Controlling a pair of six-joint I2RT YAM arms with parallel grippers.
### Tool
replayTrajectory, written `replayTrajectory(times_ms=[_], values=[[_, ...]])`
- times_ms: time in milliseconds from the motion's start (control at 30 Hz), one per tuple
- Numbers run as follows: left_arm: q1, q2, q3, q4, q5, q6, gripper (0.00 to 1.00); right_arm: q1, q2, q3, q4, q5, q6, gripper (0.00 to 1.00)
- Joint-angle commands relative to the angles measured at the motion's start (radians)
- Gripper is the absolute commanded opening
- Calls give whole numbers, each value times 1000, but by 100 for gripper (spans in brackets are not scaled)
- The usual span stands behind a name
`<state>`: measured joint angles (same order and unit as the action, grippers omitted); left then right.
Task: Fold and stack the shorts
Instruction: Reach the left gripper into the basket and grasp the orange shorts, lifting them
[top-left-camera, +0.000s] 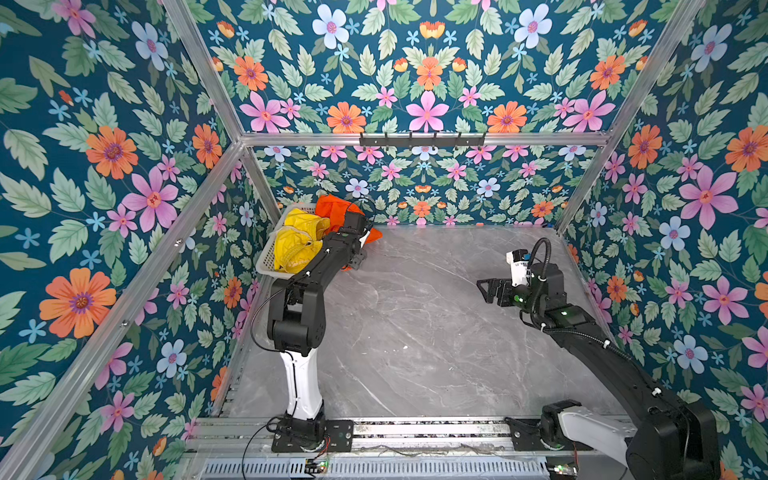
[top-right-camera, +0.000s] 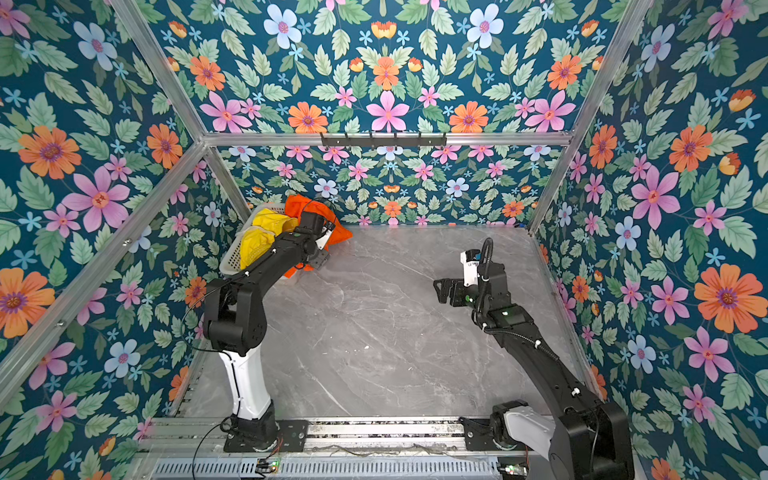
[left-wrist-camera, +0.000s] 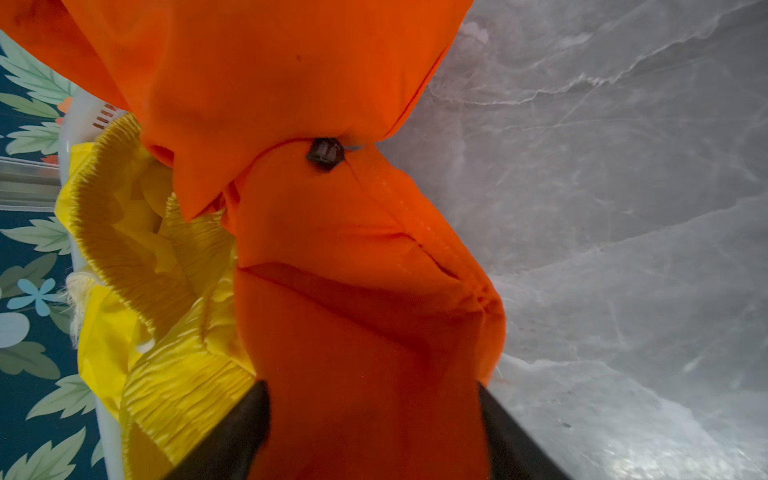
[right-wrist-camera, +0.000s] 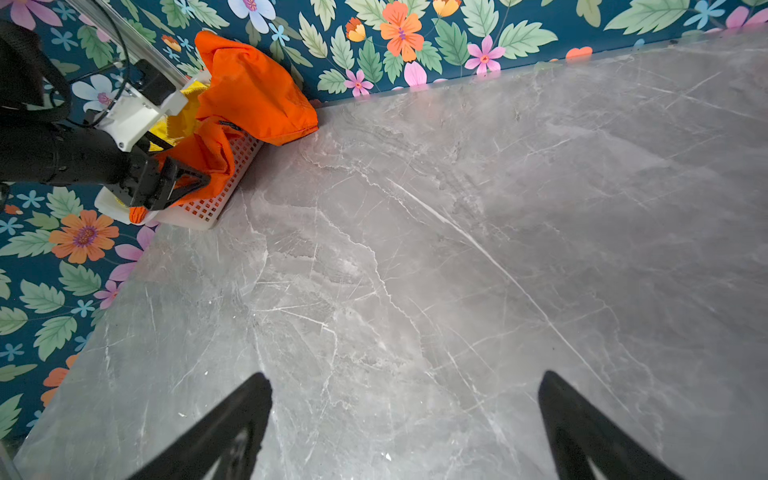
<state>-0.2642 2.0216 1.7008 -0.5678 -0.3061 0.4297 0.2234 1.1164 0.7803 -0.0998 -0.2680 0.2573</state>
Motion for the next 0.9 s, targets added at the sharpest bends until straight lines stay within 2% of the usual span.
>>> replayTrajectory(times_ms=[0, 133, 233, 433, 600, 867], values=[[0, 9, 36, -31, -34, 18, 37, 1, -10, 0, 9, 10, 7, 99], [0, -27, 98, -53, 4, -6, 0, 1, -15, 7, 17, 7, 11, 99], [0, -114, 119, -11, 54, -41, 0, 1, -17, 10, 24, 6, 14, 99], [3, -321, 88, 210, 198, -85, 0, 1, -6, 21, 56, -3, 26, 99], [7, -399, 119, 323, 267, -111, 0, 2, 22, 48, 80, -26, 39, 99], [7, -492, 203, 447, 534, -251, 0, 3, 71, 113, 112, -71, 66, 99]])
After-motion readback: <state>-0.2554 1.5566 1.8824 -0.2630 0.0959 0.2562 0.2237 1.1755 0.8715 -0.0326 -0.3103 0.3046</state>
